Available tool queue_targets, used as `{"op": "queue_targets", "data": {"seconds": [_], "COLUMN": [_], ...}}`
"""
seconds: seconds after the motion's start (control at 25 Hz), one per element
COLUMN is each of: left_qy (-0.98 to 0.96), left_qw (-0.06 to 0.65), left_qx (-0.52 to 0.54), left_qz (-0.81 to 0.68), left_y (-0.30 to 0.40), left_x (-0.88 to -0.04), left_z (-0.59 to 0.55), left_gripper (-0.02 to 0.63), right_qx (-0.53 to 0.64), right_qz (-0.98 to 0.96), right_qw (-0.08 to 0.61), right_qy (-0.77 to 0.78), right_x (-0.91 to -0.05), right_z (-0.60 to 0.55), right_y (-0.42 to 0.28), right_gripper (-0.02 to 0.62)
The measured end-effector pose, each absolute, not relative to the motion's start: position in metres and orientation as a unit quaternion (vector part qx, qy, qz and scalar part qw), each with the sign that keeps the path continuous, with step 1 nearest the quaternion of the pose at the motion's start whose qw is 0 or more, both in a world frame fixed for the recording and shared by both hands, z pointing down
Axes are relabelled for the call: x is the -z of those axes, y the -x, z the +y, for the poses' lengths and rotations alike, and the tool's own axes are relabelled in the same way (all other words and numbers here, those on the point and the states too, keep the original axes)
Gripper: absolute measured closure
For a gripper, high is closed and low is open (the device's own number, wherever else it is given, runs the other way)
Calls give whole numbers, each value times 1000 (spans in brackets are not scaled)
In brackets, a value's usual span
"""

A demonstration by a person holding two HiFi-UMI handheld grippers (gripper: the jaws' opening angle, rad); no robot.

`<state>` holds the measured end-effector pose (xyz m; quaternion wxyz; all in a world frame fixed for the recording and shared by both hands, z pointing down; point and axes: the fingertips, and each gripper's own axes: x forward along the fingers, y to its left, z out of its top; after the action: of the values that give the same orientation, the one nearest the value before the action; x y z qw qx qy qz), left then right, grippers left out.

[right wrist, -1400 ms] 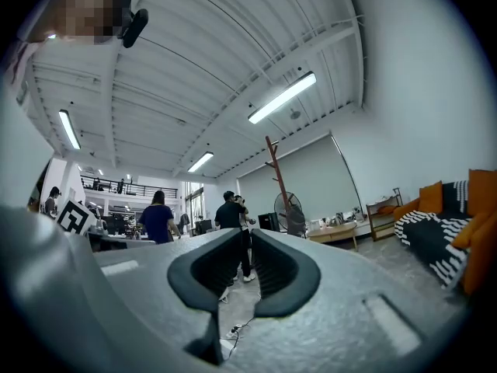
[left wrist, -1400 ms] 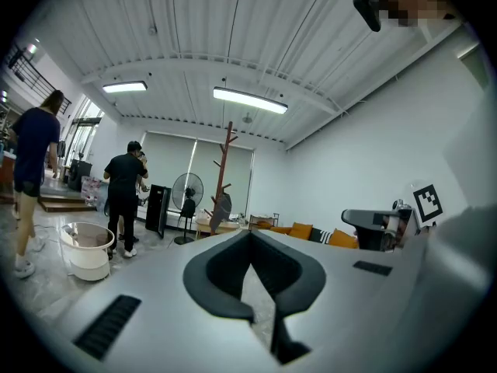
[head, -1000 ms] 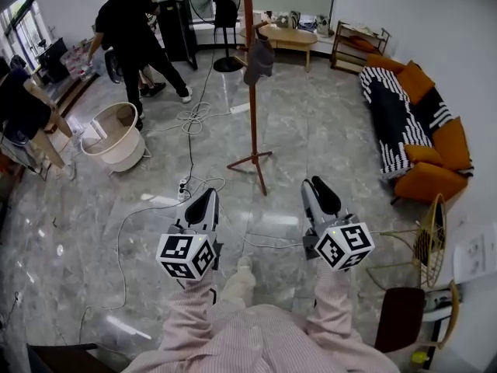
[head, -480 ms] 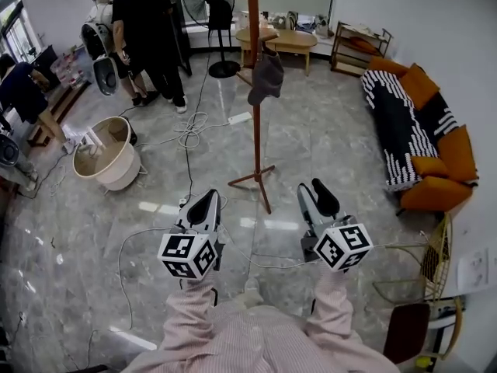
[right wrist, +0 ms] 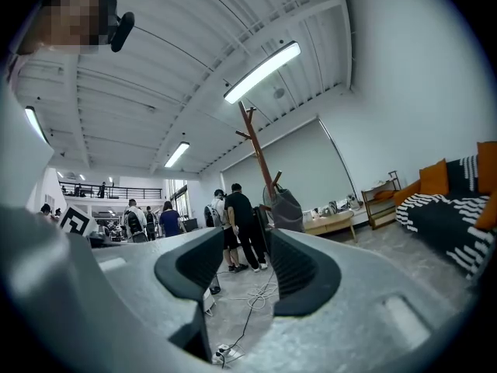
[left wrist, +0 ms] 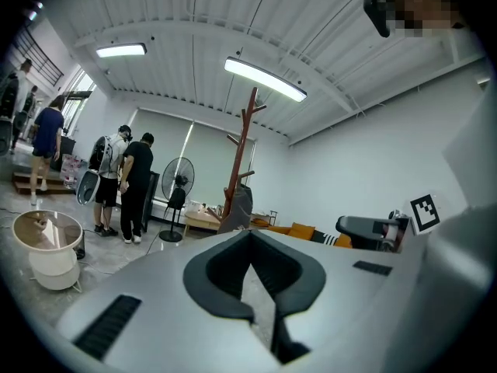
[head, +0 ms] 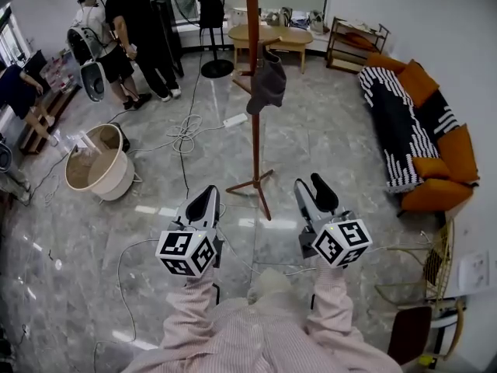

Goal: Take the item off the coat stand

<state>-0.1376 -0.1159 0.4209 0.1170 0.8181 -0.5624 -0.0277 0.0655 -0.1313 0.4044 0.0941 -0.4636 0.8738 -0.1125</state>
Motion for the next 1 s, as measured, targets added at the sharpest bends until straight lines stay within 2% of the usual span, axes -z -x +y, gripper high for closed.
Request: {"op": "queue_targets", "data": {"seconds": [1.0], "left_qy": [-796], "left_qw": [128], "left_qx": [39], "left_qz": [-590], "left_y": [153], "left_x": [-406], "left_z": [-359], "left_gripper": [604], "right_qx": [105], "right_qz": [886], "right_qw": [84], "right_qy": [445], "right_x": [-378], "right_z": [-404], "right_y": [-55], "right_gripper": [408]}}
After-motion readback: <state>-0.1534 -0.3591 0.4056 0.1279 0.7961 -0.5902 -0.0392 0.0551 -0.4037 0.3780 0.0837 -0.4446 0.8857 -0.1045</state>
